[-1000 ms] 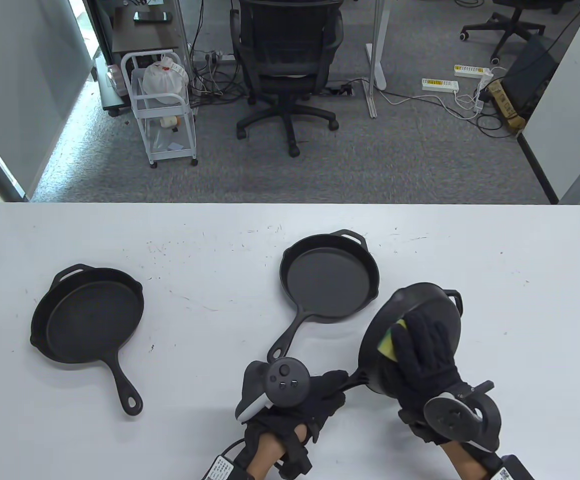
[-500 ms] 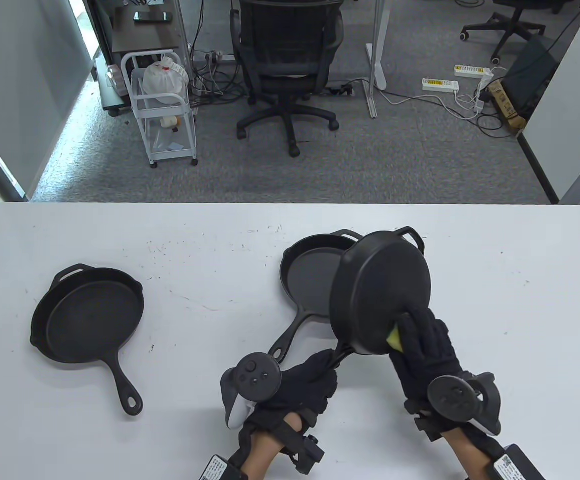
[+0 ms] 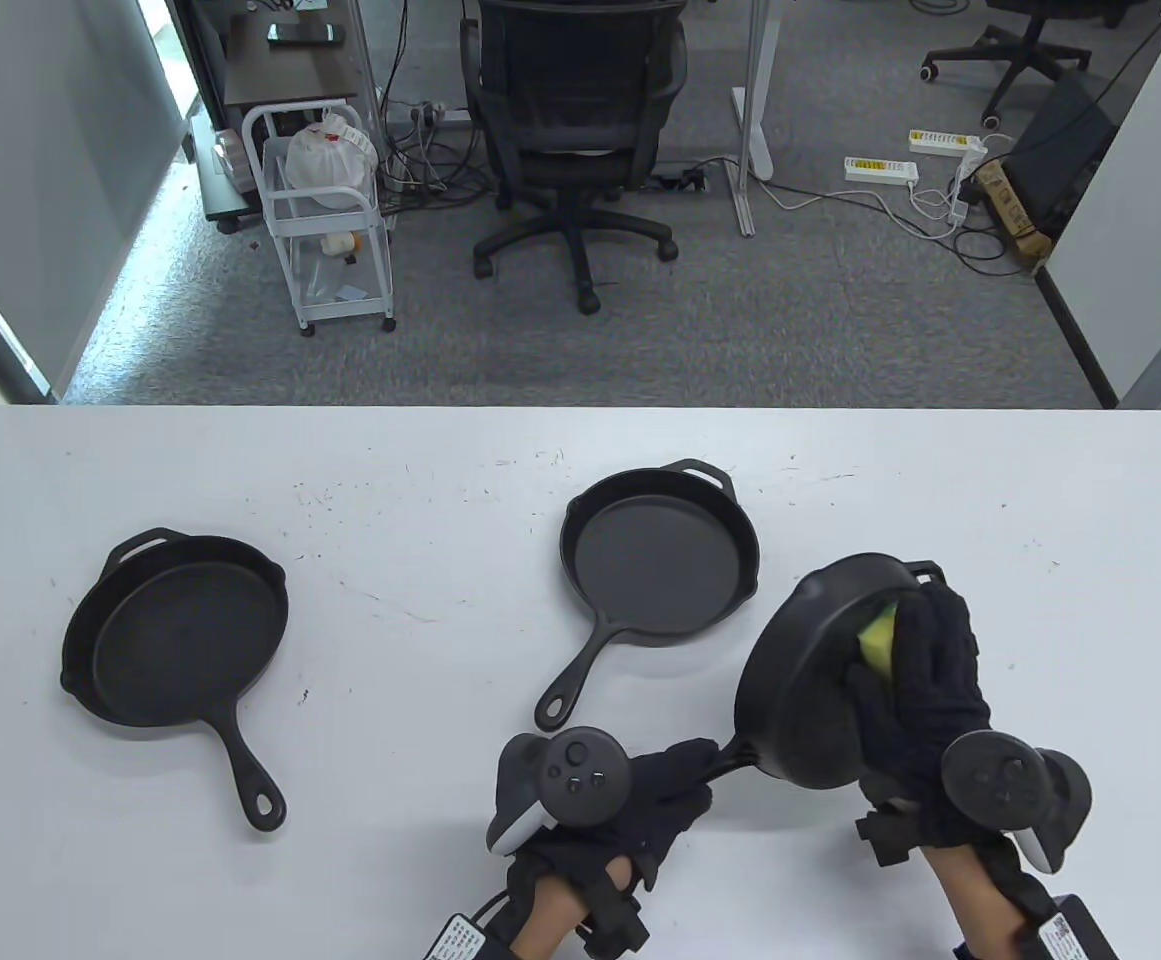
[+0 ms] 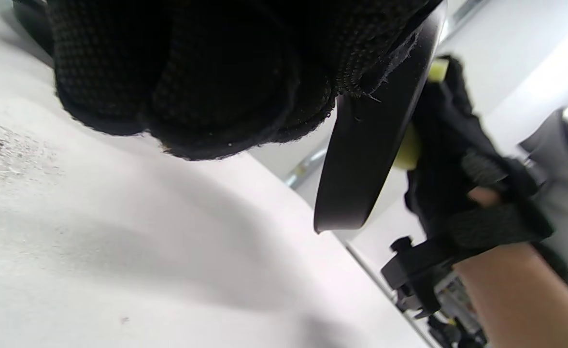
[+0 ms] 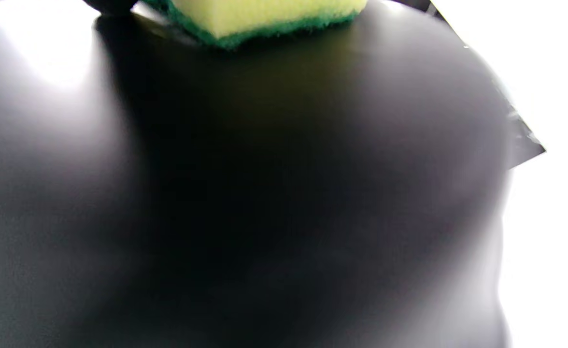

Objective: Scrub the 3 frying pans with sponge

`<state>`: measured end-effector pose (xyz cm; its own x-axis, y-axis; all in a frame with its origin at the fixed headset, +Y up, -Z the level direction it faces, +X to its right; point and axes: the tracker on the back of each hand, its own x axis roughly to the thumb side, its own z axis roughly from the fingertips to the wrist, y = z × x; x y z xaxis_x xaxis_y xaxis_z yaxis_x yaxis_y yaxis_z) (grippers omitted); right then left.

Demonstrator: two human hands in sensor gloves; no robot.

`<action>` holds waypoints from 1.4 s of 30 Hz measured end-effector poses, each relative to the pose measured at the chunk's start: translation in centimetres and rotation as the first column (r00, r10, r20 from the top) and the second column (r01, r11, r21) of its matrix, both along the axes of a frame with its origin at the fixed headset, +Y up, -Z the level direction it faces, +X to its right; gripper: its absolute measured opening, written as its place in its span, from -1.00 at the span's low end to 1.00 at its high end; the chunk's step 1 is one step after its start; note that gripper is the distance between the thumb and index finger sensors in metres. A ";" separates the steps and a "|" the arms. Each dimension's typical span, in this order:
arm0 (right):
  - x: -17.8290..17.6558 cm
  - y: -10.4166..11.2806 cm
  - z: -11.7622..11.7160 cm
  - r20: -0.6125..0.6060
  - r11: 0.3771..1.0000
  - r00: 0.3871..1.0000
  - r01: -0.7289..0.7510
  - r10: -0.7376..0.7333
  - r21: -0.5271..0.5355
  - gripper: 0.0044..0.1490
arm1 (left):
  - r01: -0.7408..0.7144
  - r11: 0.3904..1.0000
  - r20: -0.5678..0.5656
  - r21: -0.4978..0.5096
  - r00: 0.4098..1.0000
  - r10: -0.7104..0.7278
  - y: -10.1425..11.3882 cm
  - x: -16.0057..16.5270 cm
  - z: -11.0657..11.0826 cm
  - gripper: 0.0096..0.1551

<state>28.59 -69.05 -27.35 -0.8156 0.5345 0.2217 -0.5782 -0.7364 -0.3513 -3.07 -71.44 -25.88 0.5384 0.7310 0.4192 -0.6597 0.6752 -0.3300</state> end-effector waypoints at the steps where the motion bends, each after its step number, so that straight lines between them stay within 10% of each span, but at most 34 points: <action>1: 0.3 -0.4 -0.4 -0.022 0.999 0.999 0.026 -0.027 -0.041 -0.05 | -0.016 1.000 -0.014 0.001 1.000 0.016 0.0 -0.3 -0.1 -0.33; 19: -2.9 -1.6 -0.4 -0.083 0.970 0.976 -0.209 0.200 -0.121 -0.09 | -0.141 0.988 -0.401 0.061 0.903 0.154 3.4 -5.2 -3.1 -0.29; 23: -3.2 -1.8 -0.5 -0.094 0.964 0.971 -0.229 0.218 -0.133 -0.10 | 0.010 0.997 -0.475 0.078 0.880 0.028 3.5 -5.5 -5.0 -0.31; 42: -2.9 -1.7 -0.6 -0.097 0.968 0.975 -0.212 0.200 -0.137 -0.10 | 0.262 0.961 -0.535 -0.086 0.802 -0.266 -2.4 -7.4 -13.1 -0.32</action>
